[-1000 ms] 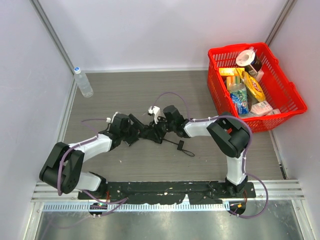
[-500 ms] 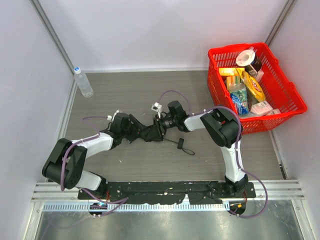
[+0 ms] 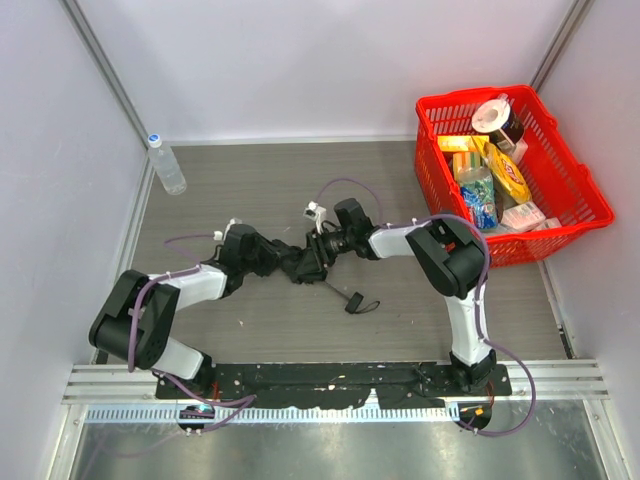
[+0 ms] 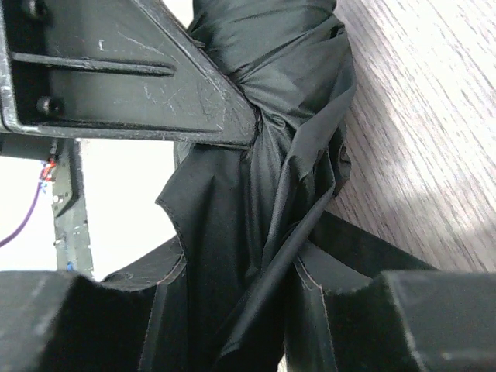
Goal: Put away the umbrella
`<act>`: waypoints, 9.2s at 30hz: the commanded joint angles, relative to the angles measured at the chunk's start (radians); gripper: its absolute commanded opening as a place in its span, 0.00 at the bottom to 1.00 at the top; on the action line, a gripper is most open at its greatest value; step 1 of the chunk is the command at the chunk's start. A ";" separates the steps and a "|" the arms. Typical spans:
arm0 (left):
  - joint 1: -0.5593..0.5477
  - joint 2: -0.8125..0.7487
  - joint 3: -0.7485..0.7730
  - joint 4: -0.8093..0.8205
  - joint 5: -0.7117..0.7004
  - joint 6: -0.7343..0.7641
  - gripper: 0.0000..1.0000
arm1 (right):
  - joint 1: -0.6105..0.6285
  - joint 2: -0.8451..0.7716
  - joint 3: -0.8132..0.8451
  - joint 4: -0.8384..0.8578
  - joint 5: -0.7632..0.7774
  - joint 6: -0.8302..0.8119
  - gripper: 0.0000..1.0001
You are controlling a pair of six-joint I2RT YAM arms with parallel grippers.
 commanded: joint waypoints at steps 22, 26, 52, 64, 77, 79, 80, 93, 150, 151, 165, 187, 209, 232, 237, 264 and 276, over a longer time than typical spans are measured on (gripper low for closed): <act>-0.012 0.117 -0.009 -0.453 -0.037 0.046 0.00 | 0.436 -0.148 0.169 -0.430 1.266 -0.320 0.70; -0.013 0.113 -0.005 -0.473 -0.042 0.040 0.00 | 0.428 -0.127 0.139 -0.430 1.225 -0.325 0.10; -0.012 0.044 -0.075 -0.342 -0.123 0.144 0.84 | 0.058 0.155 -0.219 0.707 -0.183 0.493 0.01; -0.012 0.039 -0.081 -0.309 -0.141 0.216 0.05 | 0.032 0.125 -0.147 0.230 -0.133 0.224 0.01; -0.013 0.053 -0.097 -0.279 -0.069 0.097 0.00 | 0.101 -0.082 0.045 -0.292 0.320 0.011 0.51; -0.013 0.047 -0.097 -0.286 -0.069 0.063 0.00 | 0.106 -0.125 0.048 -0.284 0.365 0.049 0.57; -0.013 0.042 -0.103 -0.276 -0.025 0.045 0.00 | 0.106 -0.142 0.046 -0.284 0.367 0.057 0.59; -0.015 -0.062 -0.031 -0.200 0.043 -0.109 0.00 | 0.106 -0.319 0.151 -0.477 0.412 -0.093 0.80; -0.096 -0.068 -0.051 -0.289 -0.006 -0.230 0.55 | 0.335 -0.128 -0.170 -0.016 0.671 -0.250 0.01; -0.090 -0.079 -0.052 -0.298 -0.017 -0.207 0.63 | 0.306 -0.131 -0.181 -0.006 0.619 -0.224 0.01; -0.085 -0.083 -0.049 -0.392 -0.184 -0.005 0.82 | 0.120 -0.019 -0.196 0.366 -0.082 0.223 0.01; -0.064 -0.024 -0.071 -0.306 -0.040 -0.118 0.00 | 0.297 -0.220 -0.007 -0.252 0.645 -0.091 0.67; -0.082 -0.162 -0.040 -0.466 0.110 -0.371 0.00 | 0.545 -0.084 -0.076 -0.017 1.551 -0.300 0.12; -0.061 -0.274 -0.075 -0.346 -0.126 -0.001 1.00 | 0.226 -0.075 -0.168 0.126 0.271 0.032 0.01; -0.062 -0.260 -0.081 -0.286 -0.166 0.069 1.00 | 0.190 -0.024 -0.116 0.141 0.107 0.158 0.01; -0.065 -0.214 -0.147 -0.163 -0.120 0.000 0.00 | 0.110 -0.033 -0.007 -0.032 0.124 0.254 0.58; -0.065 -0.074 -0.097 -0.272 -0.069 -0.184 0.00 | 0.297 -0.228 0.020 -0.258 0.651 -0.090 0.77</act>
